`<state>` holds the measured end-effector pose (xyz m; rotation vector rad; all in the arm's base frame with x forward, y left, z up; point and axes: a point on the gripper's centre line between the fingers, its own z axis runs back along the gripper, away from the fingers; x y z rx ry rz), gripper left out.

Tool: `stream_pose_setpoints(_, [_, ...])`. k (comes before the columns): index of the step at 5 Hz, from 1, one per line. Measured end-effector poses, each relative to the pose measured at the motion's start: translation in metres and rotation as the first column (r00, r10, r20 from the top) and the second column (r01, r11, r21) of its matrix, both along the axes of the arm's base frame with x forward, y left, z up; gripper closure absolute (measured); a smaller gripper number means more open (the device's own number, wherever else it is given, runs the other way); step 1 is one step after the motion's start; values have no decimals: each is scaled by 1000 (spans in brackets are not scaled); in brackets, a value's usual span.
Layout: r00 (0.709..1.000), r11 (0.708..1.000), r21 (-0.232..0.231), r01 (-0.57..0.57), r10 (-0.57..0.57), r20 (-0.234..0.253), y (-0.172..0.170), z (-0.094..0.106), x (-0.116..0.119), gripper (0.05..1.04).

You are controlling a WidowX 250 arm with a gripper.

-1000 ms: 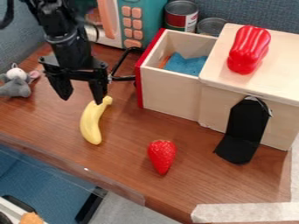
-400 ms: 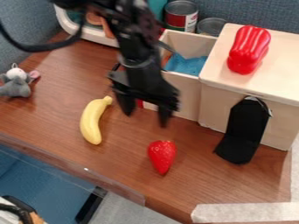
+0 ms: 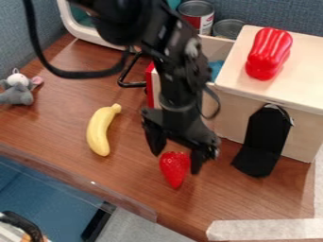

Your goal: Pick red object on the table and put it inside the drawer

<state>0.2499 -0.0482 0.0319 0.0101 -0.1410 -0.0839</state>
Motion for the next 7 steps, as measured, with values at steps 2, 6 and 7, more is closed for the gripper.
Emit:
stream_pose_setpoints(2, [1000, 999, 40, 7, -6, -29, -2, -19, -11, 139])
stream_pose_setpoints(6, [996, 997, -65, -38, 43, 79, 33, 63, 43, 312])
stream_pose_setpoints(7, [991, 995, -101, 14, 0, 137, 28, 91, 84, 312])
